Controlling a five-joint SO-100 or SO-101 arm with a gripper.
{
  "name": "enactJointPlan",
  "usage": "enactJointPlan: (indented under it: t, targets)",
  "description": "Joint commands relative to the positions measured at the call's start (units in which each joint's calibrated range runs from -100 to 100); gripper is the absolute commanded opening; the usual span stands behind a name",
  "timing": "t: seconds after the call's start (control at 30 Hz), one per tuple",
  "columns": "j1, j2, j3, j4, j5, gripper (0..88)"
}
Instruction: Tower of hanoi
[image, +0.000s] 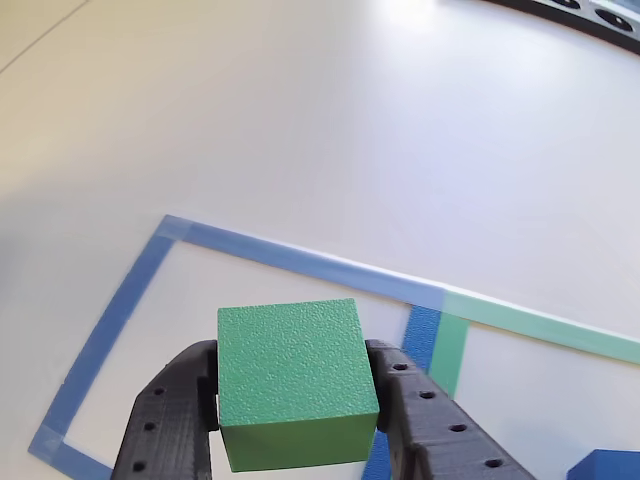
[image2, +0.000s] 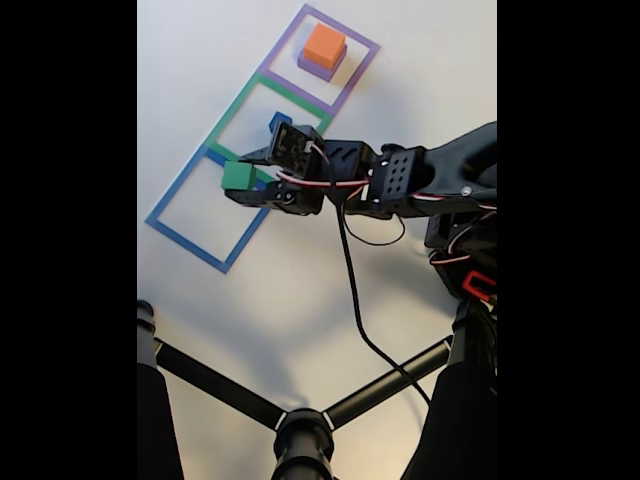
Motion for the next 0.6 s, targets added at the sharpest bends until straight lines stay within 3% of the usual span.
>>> enactJointPlan:
  t: [0.0, 0.23, 0.57]
  targets:
    - [-1.63, 7.14, -1.15, -11.06, 0.38, 5.9]
    - [-3.62, 18.68, -2.88, -21.5, 0.38, 5.8]
    - [-3.31, 32.46, -12.87, -27.66, 0.38, 5.7]
